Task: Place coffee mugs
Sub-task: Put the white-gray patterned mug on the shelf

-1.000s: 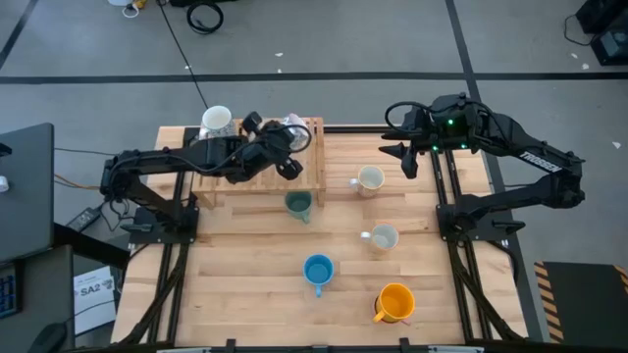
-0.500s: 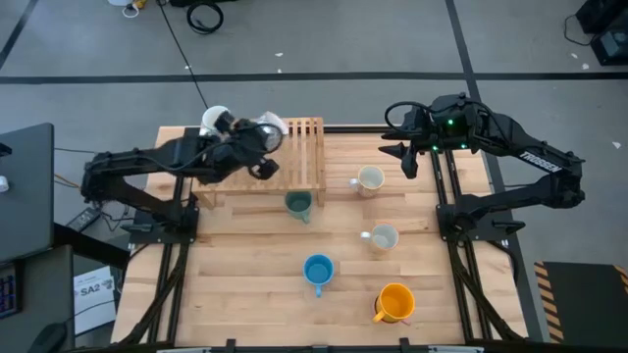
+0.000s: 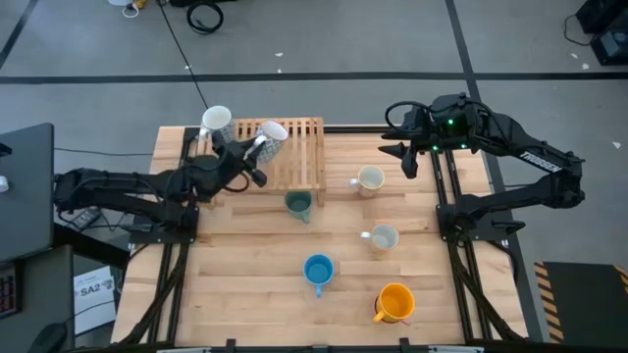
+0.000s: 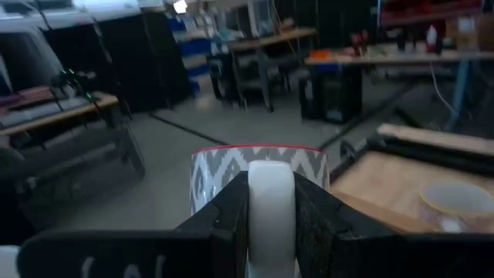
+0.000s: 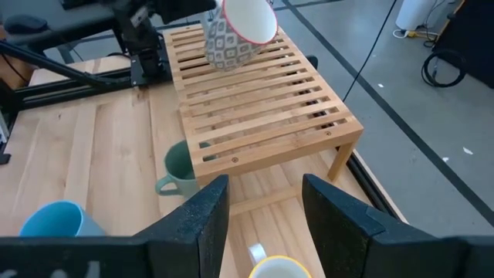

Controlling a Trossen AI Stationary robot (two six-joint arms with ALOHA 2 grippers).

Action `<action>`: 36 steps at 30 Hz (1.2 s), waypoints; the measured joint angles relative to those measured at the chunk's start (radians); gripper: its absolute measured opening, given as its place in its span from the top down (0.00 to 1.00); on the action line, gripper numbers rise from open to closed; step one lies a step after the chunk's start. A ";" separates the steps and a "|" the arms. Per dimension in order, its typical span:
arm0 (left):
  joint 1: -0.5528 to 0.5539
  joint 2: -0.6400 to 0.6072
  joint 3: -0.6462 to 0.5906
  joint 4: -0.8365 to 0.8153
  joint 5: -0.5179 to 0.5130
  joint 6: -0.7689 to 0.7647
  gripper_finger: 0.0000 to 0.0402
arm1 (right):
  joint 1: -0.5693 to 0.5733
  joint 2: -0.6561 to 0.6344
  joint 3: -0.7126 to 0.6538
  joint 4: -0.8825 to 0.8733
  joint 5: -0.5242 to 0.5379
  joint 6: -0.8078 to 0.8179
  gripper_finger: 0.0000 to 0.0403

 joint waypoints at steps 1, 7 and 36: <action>0.008 0.000 -0.024 0.046 0.000 0.009 0.80 | 0.000 0.000 0.000 0.000 0.000 0.000 0.58; 0.063 0.005 -0.137 0.224 0.004 0.029 0.80 | 0.000 0.000 0.000 0.000 0.000 0.000 0.58; -0.106 0.005 -0.194 0.289 -0.276 0.109 0.80 | 0.001 0.255 -0.027 0.159 -0.001 -0.042 0.58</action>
